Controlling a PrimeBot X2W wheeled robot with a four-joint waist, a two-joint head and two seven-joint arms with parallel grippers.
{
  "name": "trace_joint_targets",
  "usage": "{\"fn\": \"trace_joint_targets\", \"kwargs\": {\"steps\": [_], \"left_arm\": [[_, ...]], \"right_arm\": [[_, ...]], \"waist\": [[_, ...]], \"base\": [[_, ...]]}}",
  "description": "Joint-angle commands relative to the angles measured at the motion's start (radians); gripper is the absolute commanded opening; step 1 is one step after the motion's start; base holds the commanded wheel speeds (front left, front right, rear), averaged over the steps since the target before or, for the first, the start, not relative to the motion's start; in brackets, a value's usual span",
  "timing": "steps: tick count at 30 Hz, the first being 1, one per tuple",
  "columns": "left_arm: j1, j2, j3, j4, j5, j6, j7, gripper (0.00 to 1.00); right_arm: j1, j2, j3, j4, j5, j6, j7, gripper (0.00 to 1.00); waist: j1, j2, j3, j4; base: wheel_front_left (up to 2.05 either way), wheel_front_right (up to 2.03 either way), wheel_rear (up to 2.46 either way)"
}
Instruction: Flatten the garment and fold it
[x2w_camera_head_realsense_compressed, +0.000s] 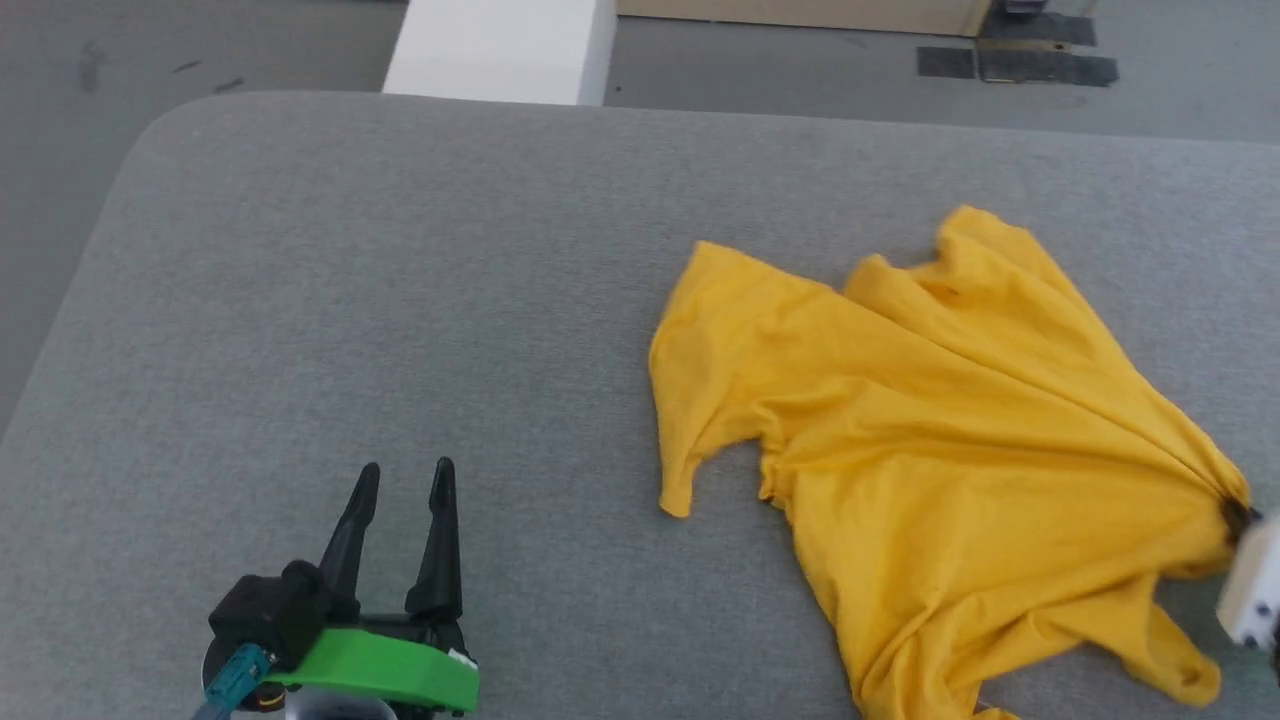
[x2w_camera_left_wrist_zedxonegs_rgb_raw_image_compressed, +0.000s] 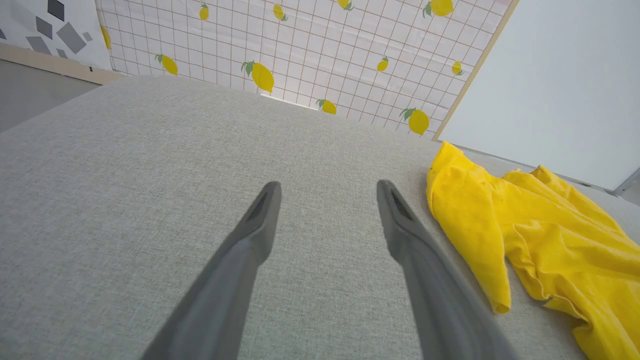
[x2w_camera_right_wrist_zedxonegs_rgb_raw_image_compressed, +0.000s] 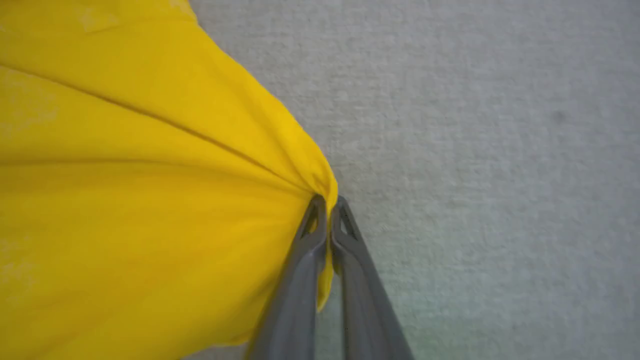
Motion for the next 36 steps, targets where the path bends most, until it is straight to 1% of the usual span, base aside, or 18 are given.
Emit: {"fn": "trace_joint_targets", "kwargs": {"steps": [1, 2, 5, 7, 9, 10, 11, 12, 16, 19, 21, 24, 27, 31, 33, 36], "left_arm": [[0.006, 0.008, -0.001, -0.005, 0.004, -0.005, -0.004, 1.0], [0.004, 0.01, -0.001, -0.008, 0.003, -0.005, -0.004, 1.0], [0.0, 0.016, -0.001, -0.009, -0.001, -0.007, -0.004, 1.0], [0.0, 0.021, -0.001, -0.008, -0.003, -0.007, -0.003, 1.0], [-0.001, 0.026, -0.003, -0.007, -0.003, -0.008, -0.002, 1.0], [-0.002, 0.028, -0.004, -0.006, -0.003, -0.008, -0.002, 1.0], [-0.003, 0.029, -0.004, -0.006, -0.003, -0.007, -0.002, 1.0], [-0.004, 0.031, -0.004, -0.007, -0.003, -0.007, -0.001, 1.0], [-0.012, 0.038, -0.003, -0.016, -0.001, -0.003, -0.001, 1.0], [-0.015, 0.039, 0.003, -0.029, -0.002, 0.0, -0.002, 1.0], [-0.017, 0.04, 0.007, -0.037, -0.001, 0.001, -0.002, 1.0], [-0.018, 0.04, 0.013, -0.047, 0.0, 0.0, -0.003, 1.0], [-0.022, 0.036, 0.02, -0.058, -0.003, -0.003, -0.003, 1.0], [-0.024, 0.031, 0.031, -0.068, 0.006, -0.008, -0.003, 1.0], [-0.025, 0.029, 0.034, -0.067, 0.013, -0.009, -0.003, 1.0], [-0.041, 0.03, 0.029, -0.066, 0.027, -0.012, -0.003, 1.0]], "right_arm": [[0.076, 0.029, -0.04, -0.015, 0.007, -0.002, -0.002, 0.0], [0.132, 0.057, -0.079, -0.039, 0.015, -0.002, -0.008, 0.0], [0.268, 0.139, -0.151, -0.099, 0.008, -0.002, -0.033, 0.0], [0.327, 0.19, -0.167, -0.129, -0.004, -0.002, -0.041, 0.0], [0.352, 0.224, -0.171, -0.148, -0.006, -0.002, -0.051, 0.0], [0.352, 0.234, -0.171, -0.153, -0.002, -0.002, -0.062, 0.26], [0.348, 0.241, -0.166, -0.164, -0.005, -0.002, -0.079, 0.49], [0.341, 0.247, -0.159, -0.177, -0.011, -0.002, -0.095, 1.0], [0.288, 0.267, -0.121, -0.276, -0.023, -0.002, -0.2, 1.0], [0.244, 0.278, -0.103, -0.389, -0.043, -0.002, -0.316, 1.0], [0.231, 0.282, -0.08, -0.461, -0.052, -0.002, -0.373, 1.0], [0.238, 0.283, -0.029, -0.518, -0.045, -0.002, -0.452, 1.0], [0.26, 0.283, 0.015, -0.53, -0.04, -0.002, -0.522, 1.0], [0.294, 0.283, 0.07, -0.496, -0.048, -0.002, -0.617, 1.0], [0.306, 0.283, 0.097, -0.472, -0.029, -0.002, -0.652, 1.0], [0.313, 0.283, 0.115, -0.441, -0.031, -0.002, -0.684, 1.0]], "waist": [[0.0, 0.0, 0.016, -0.026], [0.0, 0.0, 0.022, -0.032], [0.0, 0.0, 0.032, -0.046], [0.0, 0.0, 0.036, -0.057], [0.0, 0.0, 0.036, -0.068], [0.0, 0.0, 0.036, -0.073], [0.0, 0.0, 0.035, -0.077], [0.0, 0.0, 0.033, -0.08], [0.0, 0.0, 0.03, -0.086], [0.0, 0.0, 0.032, -0.085], [0.0, 0.0, 0.035, -0.082], [0.0, 0.0, 0.044, -0.078], [0.0, 0.0, 0.053, -0.072], [0.0, 0.0, 0.062, -0.065], [0.0, 0.0, 0.063, -0.065], [0.0, 0.0, 0.064, -0.068]], "base": [[0.0, 0.0, 0.0], [0.0, 0.0, 0.0], [0.0, 0.0, 0.0], [0.0, 0.0, 0.0], [0.0, 0.0, 0.0], [0.0, 0.0, 0.0], [0.0, 0.0, 0.0], [0.0, 0.0, 0.0], [0.0, 0.0, 0.0], [0.0, 0.0, 0.0], [0.0, 0.0, 0.0], [0.0, 0.0, 0.0], [0.0, 0.0, 0.0], [0.0, 0.0, 0.0], [0.0, 0.0, 0.0], [0.0, 0.0, 0.0]]}}
